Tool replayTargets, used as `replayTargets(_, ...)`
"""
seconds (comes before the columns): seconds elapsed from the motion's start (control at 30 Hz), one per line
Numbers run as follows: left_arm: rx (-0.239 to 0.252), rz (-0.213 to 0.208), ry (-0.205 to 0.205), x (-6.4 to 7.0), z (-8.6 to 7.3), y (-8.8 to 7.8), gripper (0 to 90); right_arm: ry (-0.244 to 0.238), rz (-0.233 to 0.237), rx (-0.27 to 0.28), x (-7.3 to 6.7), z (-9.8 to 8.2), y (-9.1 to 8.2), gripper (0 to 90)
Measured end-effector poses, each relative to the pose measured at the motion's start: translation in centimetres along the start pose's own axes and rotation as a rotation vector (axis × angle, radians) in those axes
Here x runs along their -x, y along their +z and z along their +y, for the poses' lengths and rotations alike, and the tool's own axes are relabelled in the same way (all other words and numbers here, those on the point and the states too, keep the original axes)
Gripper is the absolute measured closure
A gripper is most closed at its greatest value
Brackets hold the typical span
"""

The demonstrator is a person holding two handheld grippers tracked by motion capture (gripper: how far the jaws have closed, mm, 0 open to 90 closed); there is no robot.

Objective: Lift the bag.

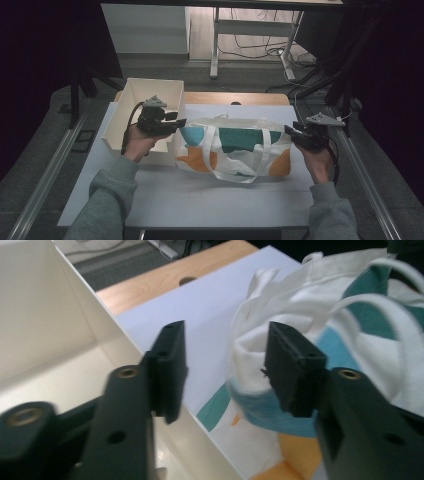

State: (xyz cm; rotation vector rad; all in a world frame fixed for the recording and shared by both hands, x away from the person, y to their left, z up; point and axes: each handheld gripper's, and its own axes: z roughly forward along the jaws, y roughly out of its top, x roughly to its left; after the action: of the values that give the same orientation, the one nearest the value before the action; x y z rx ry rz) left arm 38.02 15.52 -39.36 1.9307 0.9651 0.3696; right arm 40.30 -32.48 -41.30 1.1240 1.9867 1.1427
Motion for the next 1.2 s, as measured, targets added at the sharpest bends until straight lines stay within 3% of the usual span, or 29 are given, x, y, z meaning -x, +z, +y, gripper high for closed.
replayTargets(0.2,0.024,-0.009,0.044,1.5,0.1,-1.2,36.4,-0.018,0.047,0.047,-1.1,0.4,-1.0,50.4)
replayTargets(0.4,0.024,-0.022,0.055,2.0,-0.7,-1.9,33.8,-0.017,0.122,0.067,-1.4,-0.2,-2.0,49.7)
replayTargets(0.57,0.006,-0.011,0.06,2.3,-1.9,-2.5,30.7,-0.053,0.173,0.054,-1.7,-0.8,-2.3,48.9)
replayTargets(0.8,-0.003,0.024,0.045,2.6,-3.2,-3.4,23.5,-0.075,0.199,0.049,-2.2,-1.3,-2.6,48.1)
replayTargets(1.2,-0.009,0.036,0.034,2.8,-5.9,-4.3,20.2,-0.102,0.234,0.048,-3.3,-3.1,-3.1,47.0)
